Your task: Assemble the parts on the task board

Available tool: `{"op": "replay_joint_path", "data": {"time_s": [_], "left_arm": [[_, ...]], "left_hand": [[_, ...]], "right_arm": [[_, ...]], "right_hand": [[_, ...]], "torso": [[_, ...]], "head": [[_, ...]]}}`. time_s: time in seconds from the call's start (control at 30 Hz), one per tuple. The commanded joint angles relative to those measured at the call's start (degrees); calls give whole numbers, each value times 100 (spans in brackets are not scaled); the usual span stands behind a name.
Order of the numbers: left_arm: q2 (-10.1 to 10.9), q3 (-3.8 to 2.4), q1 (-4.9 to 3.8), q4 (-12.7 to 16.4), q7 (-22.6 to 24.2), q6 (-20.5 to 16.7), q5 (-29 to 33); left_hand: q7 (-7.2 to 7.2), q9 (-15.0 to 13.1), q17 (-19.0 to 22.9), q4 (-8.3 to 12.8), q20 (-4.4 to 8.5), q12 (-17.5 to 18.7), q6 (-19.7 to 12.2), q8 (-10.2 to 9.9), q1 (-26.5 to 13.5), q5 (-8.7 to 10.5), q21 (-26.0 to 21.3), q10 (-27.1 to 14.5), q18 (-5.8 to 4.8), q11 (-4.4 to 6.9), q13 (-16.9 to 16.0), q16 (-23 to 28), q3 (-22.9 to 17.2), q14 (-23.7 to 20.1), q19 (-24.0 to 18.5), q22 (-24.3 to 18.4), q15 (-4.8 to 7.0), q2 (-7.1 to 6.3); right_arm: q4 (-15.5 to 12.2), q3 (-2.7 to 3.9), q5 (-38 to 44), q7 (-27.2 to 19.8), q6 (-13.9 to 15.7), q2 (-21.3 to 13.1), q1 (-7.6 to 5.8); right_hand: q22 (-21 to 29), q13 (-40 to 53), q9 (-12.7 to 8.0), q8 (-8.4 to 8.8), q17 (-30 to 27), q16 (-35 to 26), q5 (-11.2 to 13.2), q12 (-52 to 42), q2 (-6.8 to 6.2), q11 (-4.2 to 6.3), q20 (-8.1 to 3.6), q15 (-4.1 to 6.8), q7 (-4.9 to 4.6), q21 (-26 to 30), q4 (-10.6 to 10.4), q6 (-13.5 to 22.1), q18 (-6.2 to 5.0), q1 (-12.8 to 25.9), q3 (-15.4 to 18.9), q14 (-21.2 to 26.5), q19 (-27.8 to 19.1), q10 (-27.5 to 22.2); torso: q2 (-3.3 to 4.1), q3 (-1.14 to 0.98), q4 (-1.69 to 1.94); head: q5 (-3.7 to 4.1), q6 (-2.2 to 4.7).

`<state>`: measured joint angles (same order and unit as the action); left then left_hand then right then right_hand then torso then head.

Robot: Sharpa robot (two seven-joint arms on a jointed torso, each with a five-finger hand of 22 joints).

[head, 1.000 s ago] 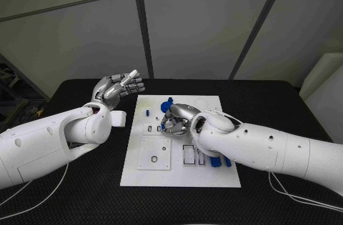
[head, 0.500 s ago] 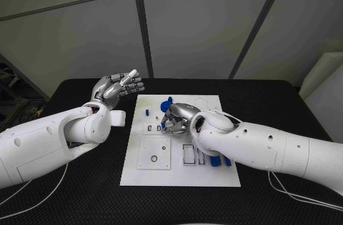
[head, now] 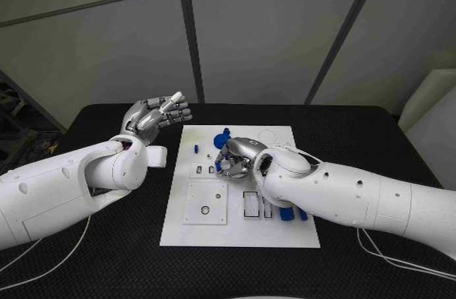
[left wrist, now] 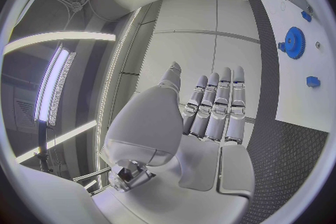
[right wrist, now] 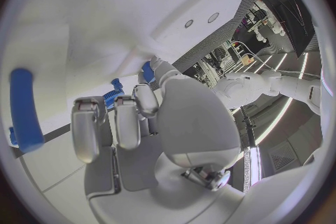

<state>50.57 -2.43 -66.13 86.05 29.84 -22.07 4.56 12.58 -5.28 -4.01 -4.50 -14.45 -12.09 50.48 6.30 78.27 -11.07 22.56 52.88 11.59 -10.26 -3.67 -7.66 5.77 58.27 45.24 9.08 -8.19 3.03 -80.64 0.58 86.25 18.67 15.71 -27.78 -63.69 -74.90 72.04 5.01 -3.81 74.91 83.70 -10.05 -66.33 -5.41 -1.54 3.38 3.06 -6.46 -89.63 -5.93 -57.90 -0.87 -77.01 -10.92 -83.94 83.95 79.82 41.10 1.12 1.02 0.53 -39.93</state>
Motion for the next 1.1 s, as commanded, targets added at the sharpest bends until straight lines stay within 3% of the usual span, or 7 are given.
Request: {"op": "replay_joint_path", "data": {"time_s": [0.03,0.27,0.4,0.63,0.83,1.0,1.1], "left_arm": [[3,-6,-10,3,24,67,-34],[7,-6,-10,3,20,70,-34],[9,-6,-10,1,15,72,-34],[8,-5,-10,-27,-164,92,-225],[22,-5,-10,-76,-808,382,-1095],[-11,-6,-10,-230,-1551,755,-2372],[-26,-7,-15,-311,-2236,1093,-3183]], "left_hand": [[3,5,6,32,-8,38,54,-21,17,39,5,39,-120,-6,3,19,-11,8,37,-6,-25,59],[3,5,6,32,-8,38,54,-21,17,39,5,39,-120,-6,3,19,-11,8,37,-6,-25,59],[3,5,6,32,-8,38,54,-21,17,39,5,39,-120,-6,3,19,-11,8,37,-6,-25,59],[-3,3,-32,67,27,10,129,-30,-12,48,51,209,-106,38,-15,-33,24,218,135,-9,33,95],[-195,-82,-199,54,253,-193,593,105,-108,44,345,897,-92,268,-59,-311,104,968,653,83,294,178],[-489,-195,-535,-21,593,-379,1073,246,-172,24,791,1648,-100,592,-123,-757,182,1911,1333,265,646,235],[-642,-297,-881,-94,809,-490,1320,305,-248,67,1129,2086,-99,769,-214,-1126,272,2492,1793,426,859,230]], "right_arm": [[2,-7,37,18,-45,6,-1],[-10,-7,17,-20,78,4,-1],[-23,-7,-3,-52,212,-2,-1],[-121,-6,-292,-637,1009,-114,0],[-326,2,-1385,-2019,821,-490,-25],[-471,20,-2588,-2655,379,-839,-175],[-536,97,-3222,-2804,236,-1079,-283]], "right_hand": [[-1510,-29,-8,29,236,-38,49,38,-43,-10,33,-40,-9,-37,-5,64,87,59,44,-329,605,-53],[-1510,-87,-12,23,225,-50,207,101,-164,-20,47,-51,-16,-37,-108,197,87,204,166,-327,605,-67],[-1510,-136,-19,26,202,-67,515,156,-270,-37,57,-63,-32,-37,-246,328,87,271,266,-322,605,-87],[-1510,-231,-110,7,142,-112,610,256,-493,-120,103,-135,-116,-37,-705,781,87,40,365,-309,605,-140],[-1421,-403,-106,-9,-69,-259,633,481,-368,-129,127,-134,-135,33,-780,802,62,-298,271,-244,543,-297],[-655,-1001,-78,-65,-761,-769,648,1241,-309,-97,108,-106,-88,676,-714,546,-149,-449,276,-29,7,-711],[-174,-1431,-79,-60,-1194,-1145,641,1755,-277,-77,100,-96,-79,1125,-674,424,-269,-452,301,99,-316,-959]], "torso": [[0,0,-1],[1,-1,-2],[0,-2,-1],[-10,-9,-4],[-24,-8,-16],[-92,-19,-32],[-144,-34,-47]], "head": [[-2,-5],[-5,-9],[-5,-8],[-12,10],[-24,49],[-51,61],[-90,58]]}}
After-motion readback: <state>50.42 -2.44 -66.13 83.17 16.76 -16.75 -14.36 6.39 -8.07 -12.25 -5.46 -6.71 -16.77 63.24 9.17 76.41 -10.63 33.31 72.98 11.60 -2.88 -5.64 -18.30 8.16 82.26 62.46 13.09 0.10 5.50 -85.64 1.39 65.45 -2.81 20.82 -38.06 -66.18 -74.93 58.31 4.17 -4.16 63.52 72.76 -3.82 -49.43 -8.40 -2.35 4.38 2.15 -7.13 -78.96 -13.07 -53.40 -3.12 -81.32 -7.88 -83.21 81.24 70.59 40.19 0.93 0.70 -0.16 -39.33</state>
